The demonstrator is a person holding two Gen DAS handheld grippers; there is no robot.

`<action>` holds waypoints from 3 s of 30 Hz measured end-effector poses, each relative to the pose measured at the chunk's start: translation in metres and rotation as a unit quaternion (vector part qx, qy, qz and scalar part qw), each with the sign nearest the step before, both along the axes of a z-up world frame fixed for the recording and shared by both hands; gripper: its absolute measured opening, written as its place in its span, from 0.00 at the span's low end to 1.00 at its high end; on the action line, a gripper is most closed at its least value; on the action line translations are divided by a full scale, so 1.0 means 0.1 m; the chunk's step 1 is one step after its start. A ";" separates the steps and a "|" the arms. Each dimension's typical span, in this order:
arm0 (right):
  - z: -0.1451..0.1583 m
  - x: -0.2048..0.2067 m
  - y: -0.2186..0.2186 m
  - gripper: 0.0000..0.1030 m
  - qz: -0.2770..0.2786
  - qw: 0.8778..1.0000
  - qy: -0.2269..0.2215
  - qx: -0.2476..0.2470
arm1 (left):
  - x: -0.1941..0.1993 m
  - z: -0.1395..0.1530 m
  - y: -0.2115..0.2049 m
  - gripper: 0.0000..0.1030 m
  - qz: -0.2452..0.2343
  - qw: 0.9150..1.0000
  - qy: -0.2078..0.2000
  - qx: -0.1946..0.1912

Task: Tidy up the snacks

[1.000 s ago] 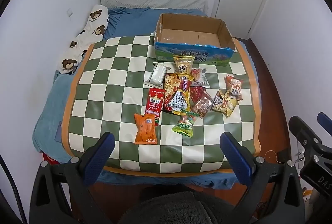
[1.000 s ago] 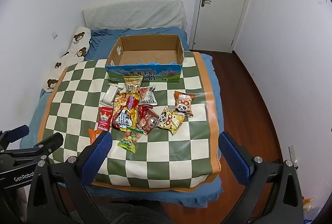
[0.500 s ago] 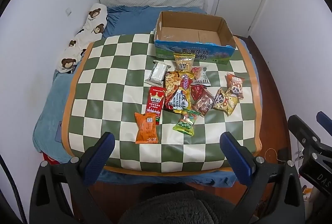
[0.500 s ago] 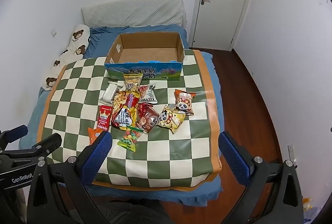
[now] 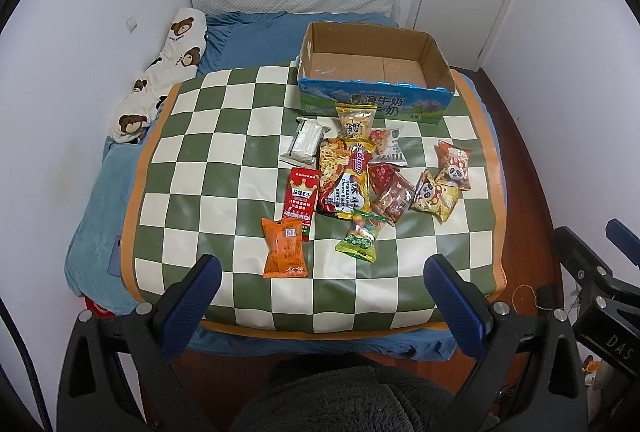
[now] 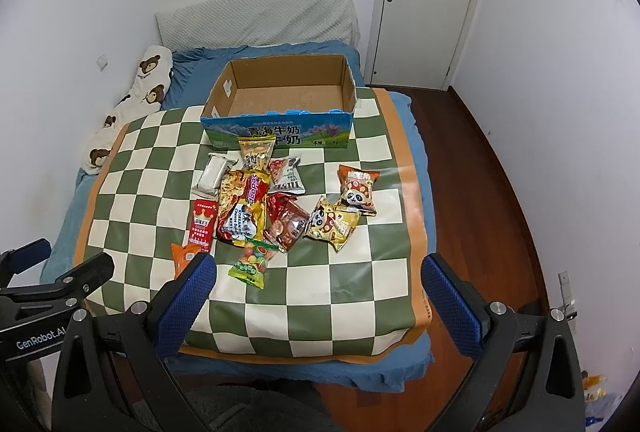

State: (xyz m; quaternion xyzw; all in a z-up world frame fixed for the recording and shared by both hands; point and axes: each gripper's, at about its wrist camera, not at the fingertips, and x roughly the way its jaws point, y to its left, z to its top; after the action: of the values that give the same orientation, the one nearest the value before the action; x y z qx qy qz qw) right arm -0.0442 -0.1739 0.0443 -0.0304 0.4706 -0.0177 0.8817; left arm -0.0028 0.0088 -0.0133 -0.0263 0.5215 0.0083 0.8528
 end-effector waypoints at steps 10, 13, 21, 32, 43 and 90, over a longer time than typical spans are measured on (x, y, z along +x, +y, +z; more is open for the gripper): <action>0.04 -0.01 -0.01 1.00 -0.001 1.000 0.006 0.003 | 0.01 0.01 -0.02 1.00 -0.001 1.000 0.005 0.000; 0.04 0.00 -0.02 1.00 -0.001 1.000 0.009 0.004 | 0.00 0.02 -0.03 1.00 -0.002 1.000 0.005 0.000; 0.03 -0.02 -0.01 1.00 -0.002 1.000 0.009 0.005 | -0.02 0.02 -0.03 1.00 -0.002 1.000 0.005 -0.001; 0.04 -0.02 -0.01 1.00 -0.001 1.000 0.009 0.006 | -0.03 0.05 -0.03 1.00 -0.003 1.000 0.005 -0.002; 0.04 -0.03 -0.02 1.00 -0.001 1.000 0.009 0.007 | -0.03 0.07 -0.03 1.00 -0.002 1.000 0.004 -0.002; -2.48 1.90 0.38 0.95 0.010 0.968 0.175 0.177 | 2.08 -2.81 0.44 0.80 -0.013 0.980 0.196 0.027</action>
State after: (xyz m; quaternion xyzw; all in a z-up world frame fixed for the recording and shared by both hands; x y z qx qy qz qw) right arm 0.1462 -0.1362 -0.2039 0.1190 0.6130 0.0803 0.7769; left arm 0.2050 0.0525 -0.2945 0.0056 0.6784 0.0163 0.7345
